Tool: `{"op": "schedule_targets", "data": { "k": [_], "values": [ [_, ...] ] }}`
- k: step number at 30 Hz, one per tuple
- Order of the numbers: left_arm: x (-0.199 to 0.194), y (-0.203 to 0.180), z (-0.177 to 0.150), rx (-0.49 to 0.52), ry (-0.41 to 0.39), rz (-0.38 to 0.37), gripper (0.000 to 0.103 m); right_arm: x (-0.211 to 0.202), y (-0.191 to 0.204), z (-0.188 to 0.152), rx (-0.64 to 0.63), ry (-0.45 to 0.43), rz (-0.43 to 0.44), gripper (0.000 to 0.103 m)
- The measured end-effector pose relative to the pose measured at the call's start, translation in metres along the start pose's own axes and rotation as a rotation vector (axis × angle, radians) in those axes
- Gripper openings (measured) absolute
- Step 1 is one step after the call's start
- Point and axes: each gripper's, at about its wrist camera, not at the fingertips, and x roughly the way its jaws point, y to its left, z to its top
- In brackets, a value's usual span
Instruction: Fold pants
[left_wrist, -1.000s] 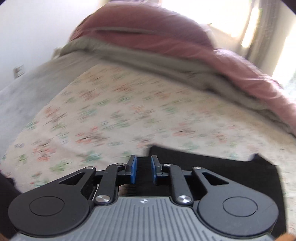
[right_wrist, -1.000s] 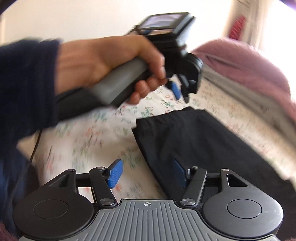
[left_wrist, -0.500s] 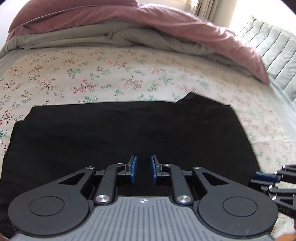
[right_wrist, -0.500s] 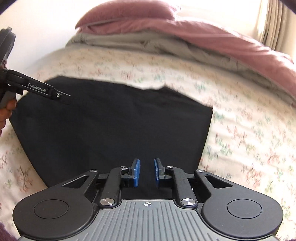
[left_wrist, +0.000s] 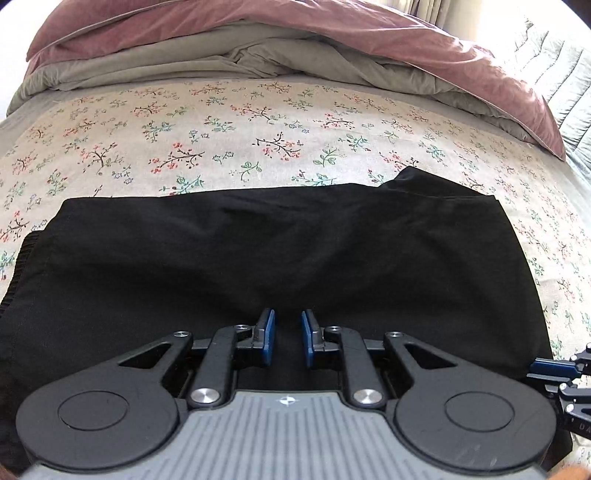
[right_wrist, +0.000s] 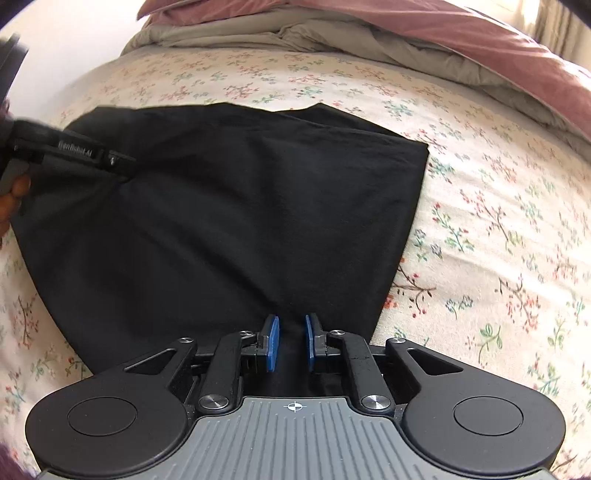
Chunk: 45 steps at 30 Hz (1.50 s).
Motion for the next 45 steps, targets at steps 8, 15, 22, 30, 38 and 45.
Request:
{"op": "schedule_targets", "data": {
  "k": [8,15,22,30,38,45],
  "values": [
    [0.001,0.003,0.005,-0.034,-0.008,0.006,0.028,-0.001,0.005,-0.001,-0.022,-0.024,-0.031,0.012],
    [0.004,-0.005,0.005,-0.005,-0.01,0.026,0.035,-0.009,0.012,-0.012,-0.076,-0.025,-0.028,0.013],
    [-0.001,-0.038,0.002,0.08,-0.034,-0.041,0.04,-0.027,0.022,-0.025,-0.112,-0.051,0.002,0.015],
    [0.017,-0.099,-0.003,0.315,-0.086,-0.029,0.042,-0.031,0.025,-0.032,-0.123,-0.042,0.025,0.02],
    [0.064,-0.155,0.04,0.339,-0.061,-0.103,0.054,-0.023,0.016,-0.026,-0.036,-0.014,0.061,0.021],
    [0.086,-0.191,0.06,0.321,-0.063,-0.129,0.057,-0.023,0.005,-0.031,0.041,-0.012,0.088,0.02]
  ]
}}
